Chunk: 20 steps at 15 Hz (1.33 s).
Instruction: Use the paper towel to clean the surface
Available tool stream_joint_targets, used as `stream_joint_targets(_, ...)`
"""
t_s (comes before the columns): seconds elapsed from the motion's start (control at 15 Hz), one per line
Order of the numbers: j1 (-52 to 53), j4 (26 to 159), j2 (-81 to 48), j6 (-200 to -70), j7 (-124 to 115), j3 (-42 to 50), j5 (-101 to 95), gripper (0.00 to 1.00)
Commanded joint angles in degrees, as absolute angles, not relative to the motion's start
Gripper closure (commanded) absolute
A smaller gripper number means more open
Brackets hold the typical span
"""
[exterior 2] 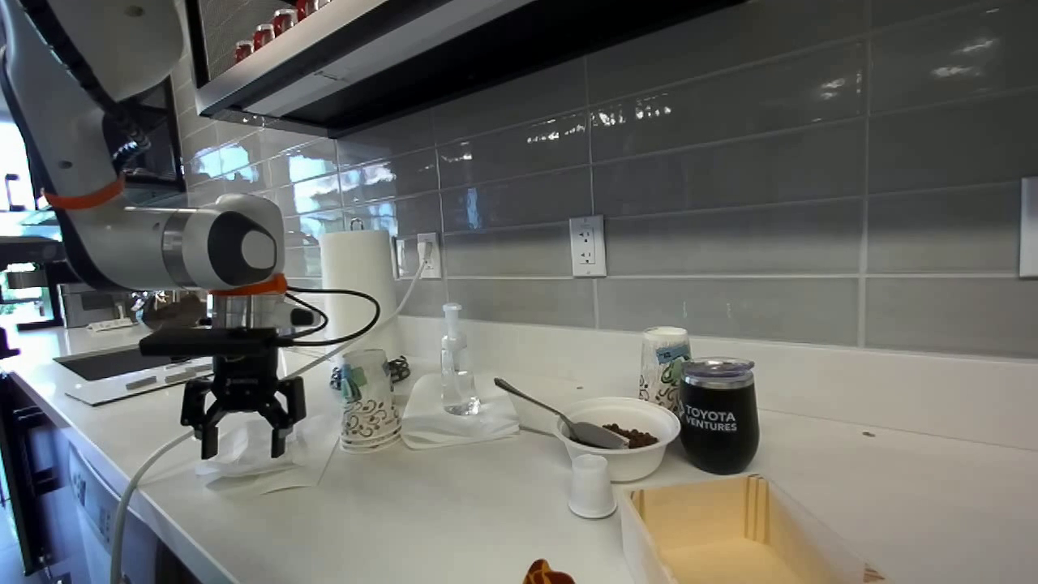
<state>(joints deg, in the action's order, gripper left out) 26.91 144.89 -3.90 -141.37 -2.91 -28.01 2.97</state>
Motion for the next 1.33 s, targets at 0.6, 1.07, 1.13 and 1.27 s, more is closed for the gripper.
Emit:
stream_joint_targets(0.6, 28.3, 143.5, -5.6, -144.1, -3.9, -28.0, -0.4, 1.0)
stream_joint_targets(1.07, 27.8, 145.9, 4.2, -141.3, -1.4, -28.7, 9.2, 1.0)
stream_joint_targets(1.13, 27.9, 146.4, 6.2, -140.1, -2.0, -28.3, 10.6, 1.0)
stream_joint_targets(1.27, 27.5, 147.3, 10.0, -135.9, -5.4, -27.2, 11.5, 1.0)
